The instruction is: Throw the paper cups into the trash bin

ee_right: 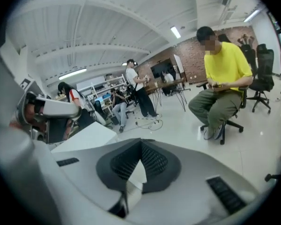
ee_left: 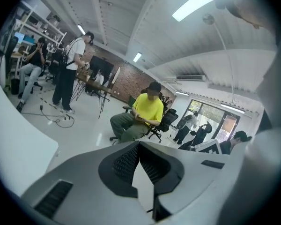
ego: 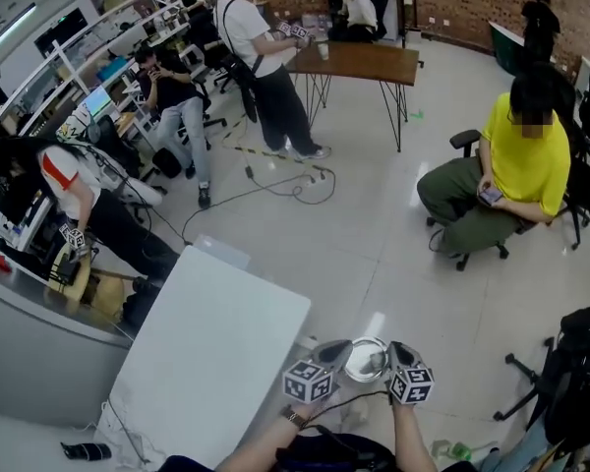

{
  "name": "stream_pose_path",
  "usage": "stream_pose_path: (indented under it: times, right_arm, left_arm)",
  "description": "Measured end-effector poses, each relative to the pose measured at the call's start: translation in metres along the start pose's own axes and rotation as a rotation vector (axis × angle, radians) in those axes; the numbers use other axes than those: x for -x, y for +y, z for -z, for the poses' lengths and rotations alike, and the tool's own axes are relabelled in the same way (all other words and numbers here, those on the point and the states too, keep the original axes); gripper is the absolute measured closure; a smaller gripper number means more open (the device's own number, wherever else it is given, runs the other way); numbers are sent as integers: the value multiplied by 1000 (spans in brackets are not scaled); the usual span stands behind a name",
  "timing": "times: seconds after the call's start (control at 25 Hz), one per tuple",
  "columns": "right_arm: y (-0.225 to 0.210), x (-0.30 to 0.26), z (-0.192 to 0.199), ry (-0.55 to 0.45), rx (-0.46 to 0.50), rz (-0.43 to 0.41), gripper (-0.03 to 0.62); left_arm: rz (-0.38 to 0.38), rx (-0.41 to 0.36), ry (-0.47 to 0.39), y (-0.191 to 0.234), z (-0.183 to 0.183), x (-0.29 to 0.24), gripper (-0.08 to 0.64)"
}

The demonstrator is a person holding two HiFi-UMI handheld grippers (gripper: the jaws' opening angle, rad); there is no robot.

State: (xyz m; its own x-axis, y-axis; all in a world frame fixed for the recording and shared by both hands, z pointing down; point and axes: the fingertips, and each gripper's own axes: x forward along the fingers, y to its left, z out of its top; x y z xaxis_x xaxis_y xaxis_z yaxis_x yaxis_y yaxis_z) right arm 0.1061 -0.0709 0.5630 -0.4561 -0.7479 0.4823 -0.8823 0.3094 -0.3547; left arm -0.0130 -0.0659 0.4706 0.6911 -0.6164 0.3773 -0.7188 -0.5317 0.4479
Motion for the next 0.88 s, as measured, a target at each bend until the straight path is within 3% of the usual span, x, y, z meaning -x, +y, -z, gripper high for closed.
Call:
stream_pose_path:
  times: [0.16, 0.32, 0.64, 0.88]
  right_arm:
    - [17, 42, -68, -148, 47, 7, 586]
    - [44, 80, -128, -277, 106, -11, 586]
    - [113, 149, -197, -447, 236, -71, 586]
    - [142, 162, -221, -471, 305, -87, 586]
  left_arm:
    - [13, -151, -67, -18, -51, 28, 557]
    - [38, -233, -136, -39, -92, 50, 557]
    - [100, -292, -247, -83, -132, 82, 557]
    - [142, -311, -280, -100, -153, 88, 557]
